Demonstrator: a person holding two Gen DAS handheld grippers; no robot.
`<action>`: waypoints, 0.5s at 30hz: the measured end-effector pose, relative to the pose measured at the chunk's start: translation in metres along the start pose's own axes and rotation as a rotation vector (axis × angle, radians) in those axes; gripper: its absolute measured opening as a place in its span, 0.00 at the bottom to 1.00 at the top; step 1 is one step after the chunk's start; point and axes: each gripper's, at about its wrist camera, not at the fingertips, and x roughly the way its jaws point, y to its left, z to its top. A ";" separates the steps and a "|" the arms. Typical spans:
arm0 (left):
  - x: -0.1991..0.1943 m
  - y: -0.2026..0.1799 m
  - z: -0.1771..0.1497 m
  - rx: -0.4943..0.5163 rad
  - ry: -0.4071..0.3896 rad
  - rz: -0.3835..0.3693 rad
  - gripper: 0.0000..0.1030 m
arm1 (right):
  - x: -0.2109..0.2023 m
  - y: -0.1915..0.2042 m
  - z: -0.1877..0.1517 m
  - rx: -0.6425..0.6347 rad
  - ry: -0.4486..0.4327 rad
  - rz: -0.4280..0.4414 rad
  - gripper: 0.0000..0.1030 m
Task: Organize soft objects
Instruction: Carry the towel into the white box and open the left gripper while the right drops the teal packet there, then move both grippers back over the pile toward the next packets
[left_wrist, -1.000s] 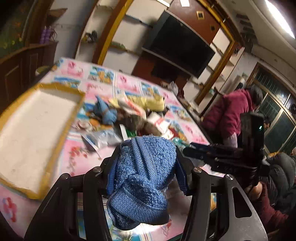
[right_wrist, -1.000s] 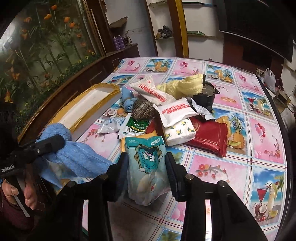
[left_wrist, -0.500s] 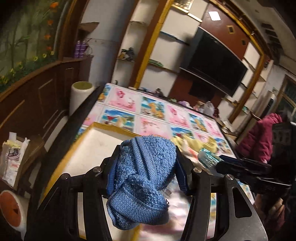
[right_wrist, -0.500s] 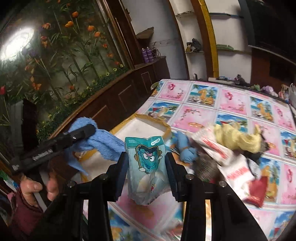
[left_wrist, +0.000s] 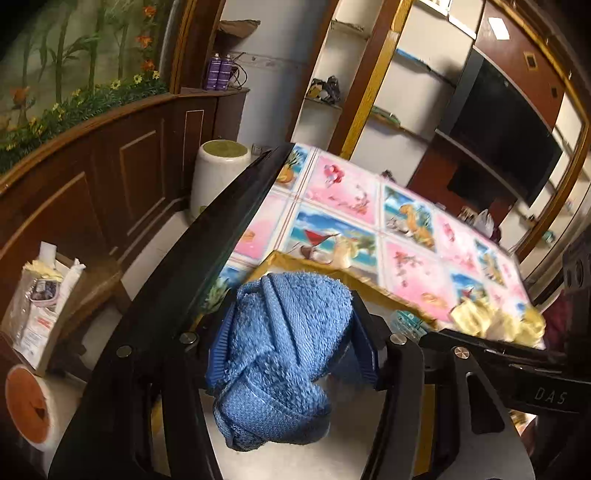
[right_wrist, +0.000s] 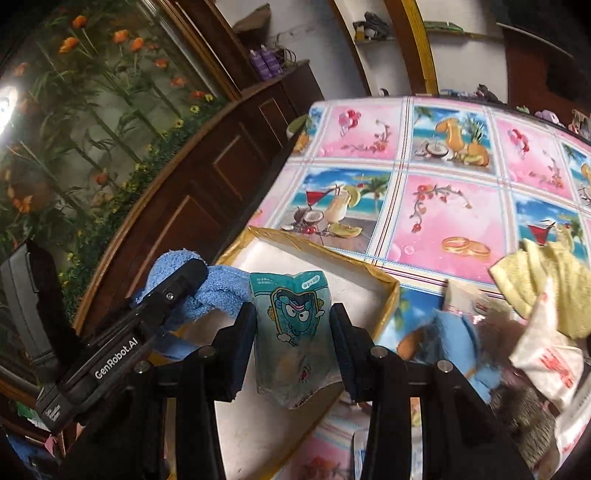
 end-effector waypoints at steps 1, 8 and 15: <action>0.004 0.001 -0.003 0.015 0.013 0.007 0.54 | 0.006 0.001 0.001 -0.004 0.009 -0.017 0.42; 0.011 0.017 -0.027 -0.082 0.097 -0.039 0.54 | 0.016 0.005 -0.005 -0.057 -0.005 -0.096 0.51; -0.014 0.014 -0.055 -0.100 0.089 0.048 0.60 | -0.018 -0.005 -0.028 -0.073 -0.049 -0.120 0.52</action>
